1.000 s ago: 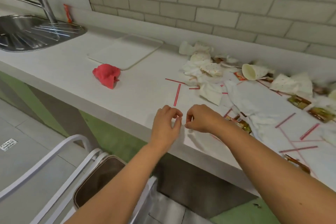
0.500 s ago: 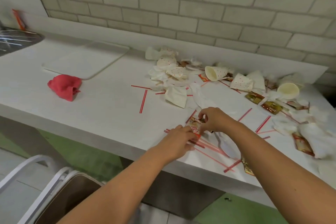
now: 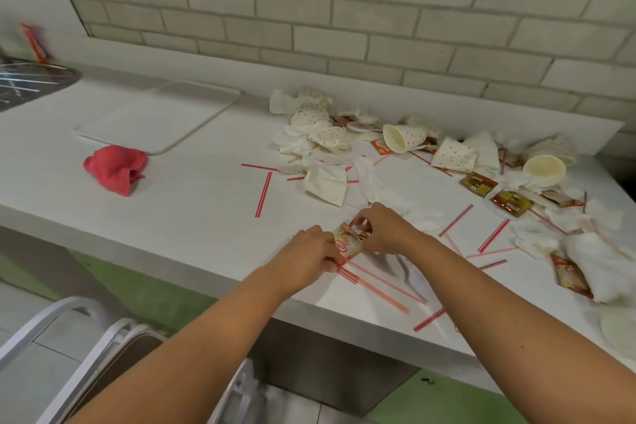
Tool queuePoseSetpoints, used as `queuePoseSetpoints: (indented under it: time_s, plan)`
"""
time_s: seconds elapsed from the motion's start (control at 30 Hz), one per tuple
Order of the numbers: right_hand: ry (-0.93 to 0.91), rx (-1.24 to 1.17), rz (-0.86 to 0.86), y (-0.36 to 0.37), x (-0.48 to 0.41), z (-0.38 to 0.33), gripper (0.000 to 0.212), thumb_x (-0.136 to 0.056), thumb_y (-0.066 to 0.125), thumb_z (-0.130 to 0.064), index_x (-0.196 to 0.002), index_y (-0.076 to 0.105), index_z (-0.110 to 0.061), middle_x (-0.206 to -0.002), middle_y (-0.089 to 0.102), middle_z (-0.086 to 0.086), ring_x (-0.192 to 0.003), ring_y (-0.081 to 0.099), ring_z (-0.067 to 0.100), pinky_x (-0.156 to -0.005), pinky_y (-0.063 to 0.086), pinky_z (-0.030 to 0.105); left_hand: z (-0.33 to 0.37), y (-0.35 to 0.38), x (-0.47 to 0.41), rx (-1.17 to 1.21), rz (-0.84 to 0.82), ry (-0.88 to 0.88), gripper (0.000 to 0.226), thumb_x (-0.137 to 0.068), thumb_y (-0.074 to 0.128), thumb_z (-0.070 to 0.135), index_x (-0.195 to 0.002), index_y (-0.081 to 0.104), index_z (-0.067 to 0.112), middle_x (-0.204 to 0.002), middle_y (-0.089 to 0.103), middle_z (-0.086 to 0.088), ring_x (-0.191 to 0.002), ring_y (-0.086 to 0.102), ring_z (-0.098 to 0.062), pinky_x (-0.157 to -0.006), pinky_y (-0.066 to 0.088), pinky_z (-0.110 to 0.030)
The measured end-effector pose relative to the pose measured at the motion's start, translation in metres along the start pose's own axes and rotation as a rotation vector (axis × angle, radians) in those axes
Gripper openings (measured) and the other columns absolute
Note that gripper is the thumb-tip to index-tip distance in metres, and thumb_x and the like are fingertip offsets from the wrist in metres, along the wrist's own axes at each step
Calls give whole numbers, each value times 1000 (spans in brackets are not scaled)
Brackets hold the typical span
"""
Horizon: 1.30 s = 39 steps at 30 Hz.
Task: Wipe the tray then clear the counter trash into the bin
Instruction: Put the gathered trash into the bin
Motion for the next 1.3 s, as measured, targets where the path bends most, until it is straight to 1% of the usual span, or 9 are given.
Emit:
queuePoseSetpoints:
  time_s: [0.2, 0.33, 0.4, 0.53, 0.7, 0.83, 1.03, 1.17, 1.3]
  plan:
    - [-4, -11, -44, 10, -7, -15, 57, -74, 75, -34, -120, 55, -7, -114, 60, 7, -103, 58, 23, -87, 49, 33, -5, 6, 3, 85, 104, -16, 23, -92, 55, 22, -109, 69, 18, -112, 64, -1, -101, 54, -17, -84, 41, -23]
    - [-18, -129, 32, 4, -13, -13, 39, -79, 71, -22, -111, 59, -3, -88, 52, 1, -86, 49, 18, -58, 34, 18, -10, 7, 6, 110, 132, -11, 20, -91, 56, 20, -104, 70, 14, -111, 63, -2, -98, 56, -18, -89, 47, -27]
    - [-20, -173, 66, -12, -16, -10, 26, -81, 69, -23, -98, 60, -5, -79, 48, -4, -85, 46, 17, -52, 27, 16, -11, 4, 4, 99, 107, -14, 20, -92, 55, 20, -103, 70, 13, -107, 62, -2, -96, 55, -16, -89, 46, -28]
    - [48, -60, -61, -48, -21, 8, 40, -83, 67, -24, -116, 55, -4, -114, 58, 9, -91, 48, 19, -68, 37, 24, -11, 1, -1, 48, 61, -7, 20, -93, 54, 20, -106, 67, 13, -112, 57, 0, -98, 52, -14, -87, 42, -21]
    - [100, 235, -263, -38, -20, 19, 50, -76, 73, -20, -120, 54, -6, -120, 59, 10, -94, 54, 21, -70, 42, 25, -12, 2, -5, -14, -3, -23, 15, -95, 50, 20, -103, 60, 14, -108, 57, -1, -91, 47, -12, -86, 43, -23]
    - [89, 250, -235, -22, -20, 16, 65, -72, 78, -20, -126, 44, -5, -123, 53, 11, -100, 53, 22, -72, 43, 26, -15, 0, -8, -24, -37, -55, 13, -95, 51, 16, -105, 57, 16, -106, 58, -2, -86, 44, -10, -81, 41, -22]
    - [128, 245, -264, -22, -29, 17, 58, -73, 78, -20, -123, 52, -4, -109, 59, 7, -90, 53, 19, -68, 43, 23, -28, 4, -3, -119, 5, -43, 34, -95, 45, 5, -127, 50, 16, -120, 52, -3, -105, 47, -14, -90, 39, -20]
    - [109, 249, -126, -19, -40, 16, 66, -70, 80, -26, -127, 49, -11, -125, 54, 7, -111, 55, 26, -90, 48, 31, -34, 6, 3, -153, 55, -55, 37, -93, 40, -2, -126, 48, 12, -121, 47, -4, -106, 43, -15, -91, 39, -24]
    - [97, 155, 12, -26, -44, 9, 62, -74, 77, -30, -126, 50, -9, -123, 51, 10, -113, 52, 29, -91, 47, 35, -48, 0, 6, -112, 148, -103, 43, -82, 40, -14, -118, 54, 5, -119, 50, -12, -103, 46, -24, -87, 41, -32]
Point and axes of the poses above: each hand's wrist, its own x-axis away from the middle knuckle, its own y-axis out of the palm, z = x × y, the point moved 1 cm from there along -x, towards the middle knuckle
